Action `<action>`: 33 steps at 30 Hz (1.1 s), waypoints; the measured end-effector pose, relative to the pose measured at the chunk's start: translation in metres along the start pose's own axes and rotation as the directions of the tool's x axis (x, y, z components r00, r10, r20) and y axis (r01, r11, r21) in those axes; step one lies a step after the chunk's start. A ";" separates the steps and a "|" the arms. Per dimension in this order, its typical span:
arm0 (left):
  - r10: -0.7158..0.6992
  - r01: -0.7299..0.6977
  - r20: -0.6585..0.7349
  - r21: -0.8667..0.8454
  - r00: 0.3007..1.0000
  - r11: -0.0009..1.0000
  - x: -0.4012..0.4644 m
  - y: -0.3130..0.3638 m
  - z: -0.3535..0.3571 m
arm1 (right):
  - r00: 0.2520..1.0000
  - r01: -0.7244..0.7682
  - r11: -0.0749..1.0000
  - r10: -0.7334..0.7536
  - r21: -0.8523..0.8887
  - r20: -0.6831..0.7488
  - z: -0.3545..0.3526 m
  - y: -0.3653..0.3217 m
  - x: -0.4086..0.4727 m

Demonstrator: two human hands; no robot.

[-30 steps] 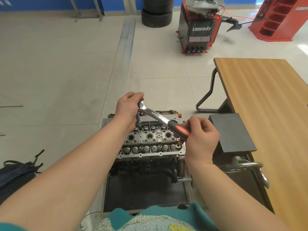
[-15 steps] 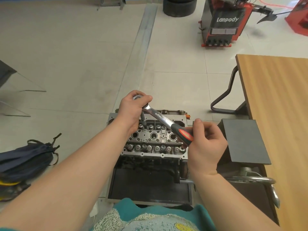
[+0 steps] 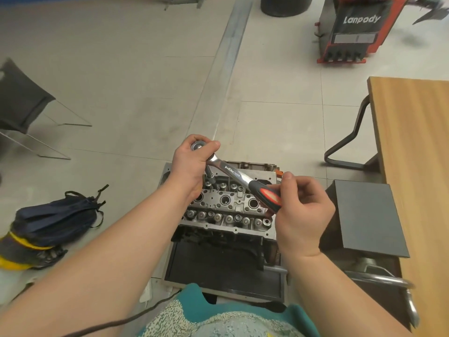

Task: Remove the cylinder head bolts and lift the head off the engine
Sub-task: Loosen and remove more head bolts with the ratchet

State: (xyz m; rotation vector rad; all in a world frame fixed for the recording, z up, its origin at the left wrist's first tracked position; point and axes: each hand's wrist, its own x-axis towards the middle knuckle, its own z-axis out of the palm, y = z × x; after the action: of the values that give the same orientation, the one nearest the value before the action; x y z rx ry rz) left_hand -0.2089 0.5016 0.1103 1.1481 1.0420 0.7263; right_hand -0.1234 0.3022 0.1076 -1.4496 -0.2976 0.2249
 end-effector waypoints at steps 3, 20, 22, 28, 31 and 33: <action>-0.002 0.002 -0.009 -0.009 1.000 1.000 -0.002 0.000 0.001 | 0.999 0.025 1.000 -0.026 0.007 0.031 -0.002 0.002 0.008; 0.002 -0.009 -0.081 -0.085 0.997 0.996 -0.011 0.004 0.002 | 0.969 -0.130 0.988 0.107 0.089 0.223 -0.002 -0.010 0.069; -0.013 0.005 -0.077 -0.095 0.997 0.995 -0.011 0.003 0.000 | 0.962 -0.149 0.984 0.122 0.093 0.243 0.001 -0.011 0.078; -0.042 0.035 -0.062 -0.097 0.997 0.995 -0.012 0.002 -0.004 | 0.956 -0.151 0.980 0.112 0.128 0.271 0.007 -0.007 0.106; -0.033 0.030 -0.033 -0.076 0.999 0.997 -0.012 0.002 -0.009 | 0.964 -0.127 0.985 0.094 0.121 0.248 0.014 -0.005 0.122; -0.030 0.029 -0.009 -0.062 1.000 0.998 -0.013 0.001 -0.013 | 0.970 -0.116 0.988 0.091 0.103 0.224 0.023 -0.005 0.136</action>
State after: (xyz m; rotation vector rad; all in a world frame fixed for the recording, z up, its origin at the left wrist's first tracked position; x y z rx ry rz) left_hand -0.2254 0.4953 0.1144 1.0746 1.0361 0.7367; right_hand -0.0034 0.3676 0.1238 -1.3281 -0.3819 0.4820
